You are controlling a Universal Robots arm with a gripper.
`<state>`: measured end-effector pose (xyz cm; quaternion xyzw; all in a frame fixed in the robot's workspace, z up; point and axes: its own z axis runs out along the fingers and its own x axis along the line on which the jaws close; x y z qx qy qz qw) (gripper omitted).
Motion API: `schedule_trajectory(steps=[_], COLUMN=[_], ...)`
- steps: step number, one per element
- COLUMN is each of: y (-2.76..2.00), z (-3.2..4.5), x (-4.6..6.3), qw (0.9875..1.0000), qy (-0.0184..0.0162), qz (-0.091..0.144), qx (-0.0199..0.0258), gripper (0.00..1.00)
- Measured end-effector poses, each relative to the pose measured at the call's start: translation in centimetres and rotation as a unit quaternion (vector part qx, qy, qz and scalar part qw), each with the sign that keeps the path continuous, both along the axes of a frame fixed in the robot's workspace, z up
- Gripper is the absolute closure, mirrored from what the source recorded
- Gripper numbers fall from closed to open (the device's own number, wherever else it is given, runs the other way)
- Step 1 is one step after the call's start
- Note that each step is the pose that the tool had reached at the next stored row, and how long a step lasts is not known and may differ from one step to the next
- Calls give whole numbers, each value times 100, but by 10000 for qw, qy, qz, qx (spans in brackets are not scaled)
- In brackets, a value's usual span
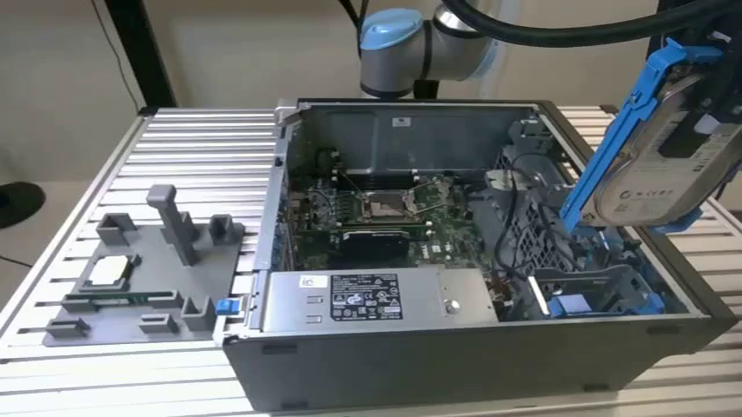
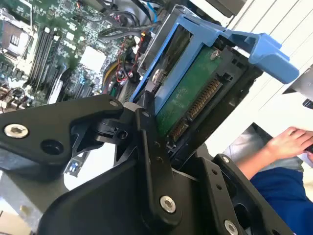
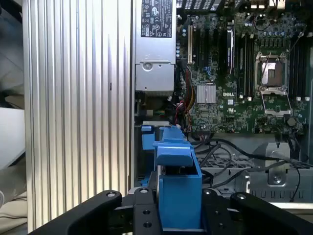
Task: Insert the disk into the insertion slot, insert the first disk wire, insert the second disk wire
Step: 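Insert the disk into the insertion slot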
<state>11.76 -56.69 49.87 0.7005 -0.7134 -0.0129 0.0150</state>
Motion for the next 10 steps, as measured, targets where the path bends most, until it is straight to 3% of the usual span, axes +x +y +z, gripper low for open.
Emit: schedule_trajectory(steps=[4,10], y=[-8,-62], z=[0,-25], x=[0,3], qw=[10000,10000], qy=[0,5], qz=[0,-1], qx=[-2,1], gripper=[100,100])
